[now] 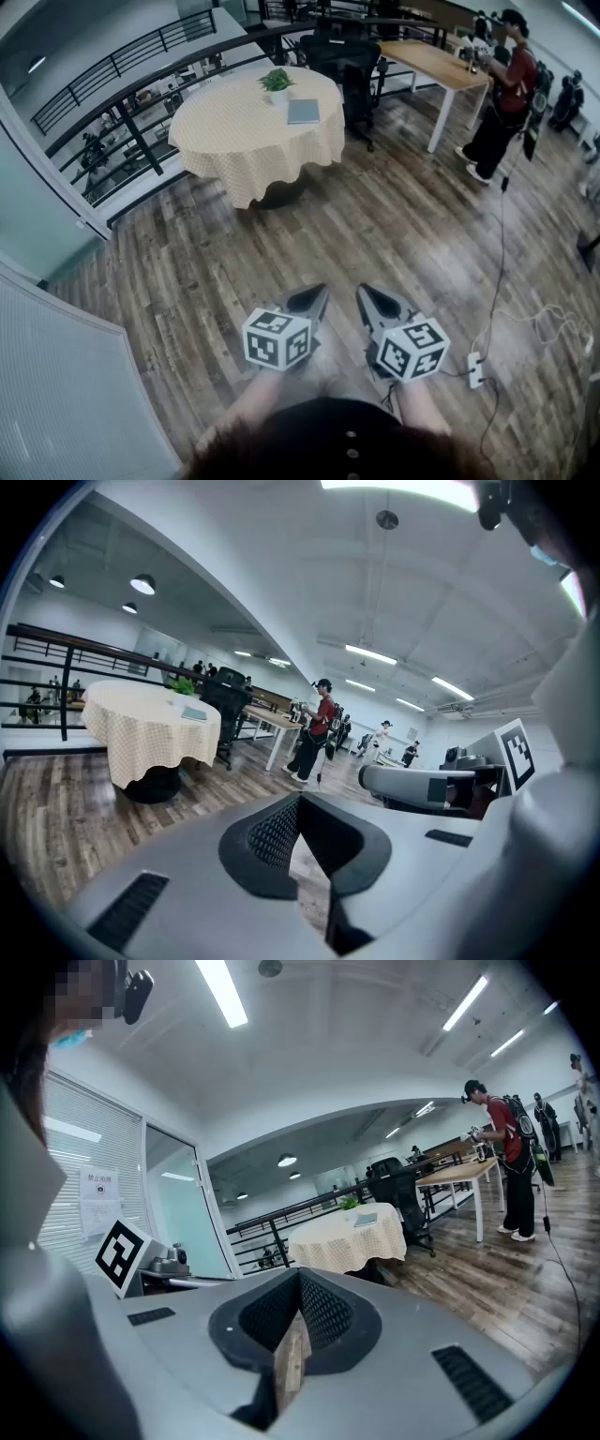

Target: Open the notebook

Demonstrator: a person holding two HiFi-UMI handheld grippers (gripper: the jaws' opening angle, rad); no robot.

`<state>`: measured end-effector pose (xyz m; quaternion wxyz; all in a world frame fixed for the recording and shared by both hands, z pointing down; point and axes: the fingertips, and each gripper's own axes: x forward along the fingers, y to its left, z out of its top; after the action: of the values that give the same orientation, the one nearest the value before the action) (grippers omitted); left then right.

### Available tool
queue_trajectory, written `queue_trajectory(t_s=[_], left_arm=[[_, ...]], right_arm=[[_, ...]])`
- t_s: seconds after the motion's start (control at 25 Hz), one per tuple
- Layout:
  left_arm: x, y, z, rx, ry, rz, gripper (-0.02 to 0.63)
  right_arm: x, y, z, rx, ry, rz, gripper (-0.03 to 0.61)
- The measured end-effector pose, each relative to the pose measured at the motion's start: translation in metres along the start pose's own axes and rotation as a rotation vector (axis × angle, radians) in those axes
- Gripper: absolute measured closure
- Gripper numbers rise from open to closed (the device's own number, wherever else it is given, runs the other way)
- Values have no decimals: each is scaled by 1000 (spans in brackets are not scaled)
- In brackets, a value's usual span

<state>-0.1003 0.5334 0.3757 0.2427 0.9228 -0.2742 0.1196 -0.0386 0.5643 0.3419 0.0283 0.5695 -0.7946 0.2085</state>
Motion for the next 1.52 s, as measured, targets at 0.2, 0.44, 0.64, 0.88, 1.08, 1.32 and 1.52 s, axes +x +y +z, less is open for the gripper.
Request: queue_trajectory(t_s=[0.2,0.44,0.64,0.88,1.08,1.32,1.52], left_arm=[[-5,1,-7,-2,1,-1,606],[0,2,-6,-2,1,-4,606],[9,5,1,-4,-11,-10,606],[11,17,9,56,-23,-55,606],[16,34,14,46,-35,-71,606],[17,56,15,42,-18,-48,606],[22,69,26,38,-28,-76,606]], right_arm=[[8,17,-7,9,0,34,568],[19,21,-5,-17,7,44,568],[29,15,2,-12,-2,16,568],[49,17,-3,-16,27,28,568],[67,8,4,59,-21,-6,568],[91,4,6,64,-22,-41,568],[104,-8,11,39,-12,-65,568]])
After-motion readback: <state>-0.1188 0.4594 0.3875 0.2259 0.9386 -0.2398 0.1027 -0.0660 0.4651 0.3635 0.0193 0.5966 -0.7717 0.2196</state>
